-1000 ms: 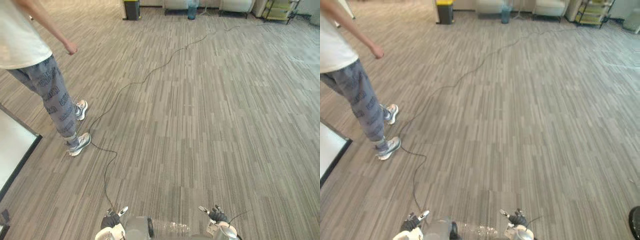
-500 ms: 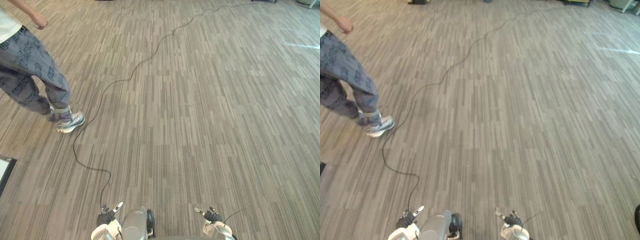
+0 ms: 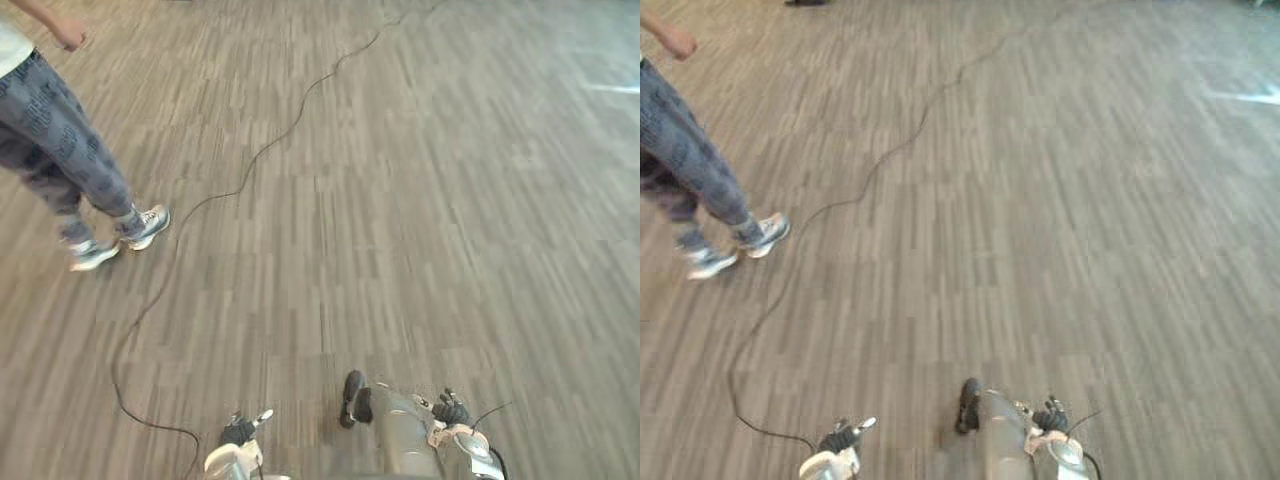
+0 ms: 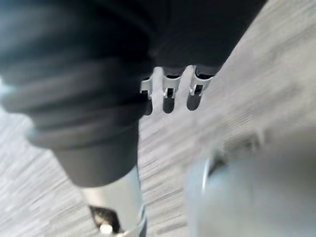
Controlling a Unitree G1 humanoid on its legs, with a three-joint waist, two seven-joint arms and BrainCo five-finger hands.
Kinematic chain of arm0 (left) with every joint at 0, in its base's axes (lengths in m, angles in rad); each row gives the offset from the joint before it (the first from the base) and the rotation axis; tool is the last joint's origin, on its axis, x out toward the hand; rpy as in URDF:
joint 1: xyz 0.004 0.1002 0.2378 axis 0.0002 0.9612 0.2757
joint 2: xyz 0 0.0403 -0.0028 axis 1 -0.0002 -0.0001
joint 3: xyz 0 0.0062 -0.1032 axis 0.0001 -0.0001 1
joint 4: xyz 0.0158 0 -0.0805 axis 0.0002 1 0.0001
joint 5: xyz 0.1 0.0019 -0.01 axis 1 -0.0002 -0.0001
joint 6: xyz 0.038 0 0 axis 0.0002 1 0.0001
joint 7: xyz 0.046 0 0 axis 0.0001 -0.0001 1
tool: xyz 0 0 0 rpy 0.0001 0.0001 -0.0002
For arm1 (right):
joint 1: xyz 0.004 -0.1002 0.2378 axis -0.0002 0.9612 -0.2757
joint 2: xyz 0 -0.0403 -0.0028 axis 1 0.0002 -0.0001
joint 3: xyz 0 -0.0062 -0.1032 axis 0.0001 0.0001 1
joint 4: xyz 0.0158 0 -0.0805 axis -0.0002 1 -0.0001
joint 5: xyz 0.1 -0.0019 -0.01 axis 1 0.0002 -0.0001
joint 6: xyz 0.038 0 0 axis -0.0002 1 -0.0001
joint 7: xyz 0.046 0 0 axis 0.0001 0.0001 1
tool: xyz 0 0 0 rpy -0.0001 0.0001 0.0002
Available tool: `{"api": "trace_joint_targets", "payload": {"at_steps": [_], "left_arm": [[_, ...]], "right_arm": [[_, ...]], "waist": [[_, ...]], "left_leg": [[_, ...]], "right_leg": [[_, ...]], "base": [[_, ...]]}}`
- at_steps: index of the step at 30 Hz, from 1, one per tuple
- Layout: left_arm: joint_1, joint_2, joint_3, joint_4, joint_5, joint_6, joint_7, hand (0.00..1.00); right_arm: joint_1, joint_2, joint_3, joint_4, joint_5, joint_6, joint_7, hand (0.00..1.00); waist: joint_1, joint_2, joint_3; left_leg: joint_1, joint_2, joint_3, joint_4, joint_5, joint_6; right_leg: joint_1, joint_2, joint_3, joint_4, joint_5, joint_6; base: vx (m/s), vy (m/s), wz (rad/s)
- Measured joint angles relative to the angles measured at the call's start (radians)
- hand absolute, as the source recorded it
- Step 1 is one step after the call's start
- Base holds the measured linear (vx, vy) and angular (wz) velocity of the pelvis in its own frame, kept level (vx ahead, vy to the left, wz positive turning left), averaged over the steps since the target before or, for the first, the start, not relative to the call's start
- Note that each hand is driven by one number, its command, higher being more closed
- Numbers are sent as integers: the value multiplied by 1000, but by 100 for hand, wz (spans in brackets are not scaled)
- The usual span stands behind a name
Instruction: Pick up cushions and gather them together orderly.
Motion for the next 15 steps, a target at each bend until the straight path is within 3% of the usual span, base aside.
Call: {"api": "trace_joint_targets", "payload": {"at_steps": [1,2,3,4,5,6,9,10,11,12,13,14,15], "left_arm": [[0,-3,34,-16,1,-1,-1,0],[0,-3,40,-19,1,-1,-1,0],[-2,2,61,-41,1,-1,-1,0],[4,28,62,-60,1,-1,0,0],[8,33,62,-65,0,-1,-1,0],[17,41,62,-82,-1,-2,0,0],[28,30,62,-99,-21,-14,1,0],[38,19,61,-117,-35,-29,1,0],[39,18,62,-118,-35,-29,2,0],[50,9,62,-127,-47,-29,3,0],[55,8,63,-130,-54,-29,2,0],[55,11,63,-130,-62,-30,2,0],[52,27,64,-130,-61,-29,2,0]], "right_arm": [[7,1,12,-13,1,6,-1,0],[8,3,15,-14,3,7,-1,0],[10,12,37,-13,7,7,-1,0],[10,36,51,-7,9,11,-1,0],[11,42,53,-4,10,12,-1,0],[9,53,72,8,18,15,-1,0],[1,66,87,9,25,18,-1,0],[0,71,87,9,25,18,-4,0],[0,72,86,9,24,17,-4,0],[2,71,85,11,24,17,-7,0],[3,71,86,11,24,17,-8,0],[5,73,89,20,24,20,-12,0],[17,74,112,29,23,30,-10,0]], "waist": [[10,5,2],[12,4,4],[28,-14,17],[47,-50,27],[48,-51,27],[66,-79,10],[95,-80,21],[98,-83,25],[98,-82,25],[100,-69,20],[102,-63,16],[117,-68,8],[128,-105,-15]], "left_leg": [[-139,47,-10,287,21,-42],[-169,60,-5,353,4,-43],[-270,89,16,526,-90,-28],[-364,94,64,574,-188,24],[-385,95,74,568,-205,31],[-476,94,112,508,-261,53],[-597,44,111,220,-300,65],[-630,-2,111,-1,-264,49],[-633,-8,112,-37,-251,46],[-637,-16,111,-190,-200,49],[-646,-14,107,-214,-171,54],[-642,-22,108,-162,-90,57],[-649,-37,144,-83,-140,83]], "right_leg": [[85,51,13,-67,-24,-11],[108,61,16,-82,-27,-14],[212,92,38,-138,-47,-27],[309,93,73,-187,-62,-24],[321,93,81,-200,-62,-23],[382,91,124,-242,-69,-11],[488,63,216,-300,-92,26],[549,22,273,-326,-118,62],[558,17,282,-329,-122,68],[596,-1,332,-343,-150,93],[612,-3,354,-344,-168,100],[636,-24,399,-339,-194,109],[623,-74,452,-289,-189,111]], "base": [[610,-147,5],[600,-112,-30],[684,-119,-53],[563,-96,-57],[577,-103,-79],[360,-49,-73],[594,80,-112],[505,163,-76],[742,279,-109],[605,318,-79],[622,364,-109],[772,460,-104],[526,307,-93]]}}
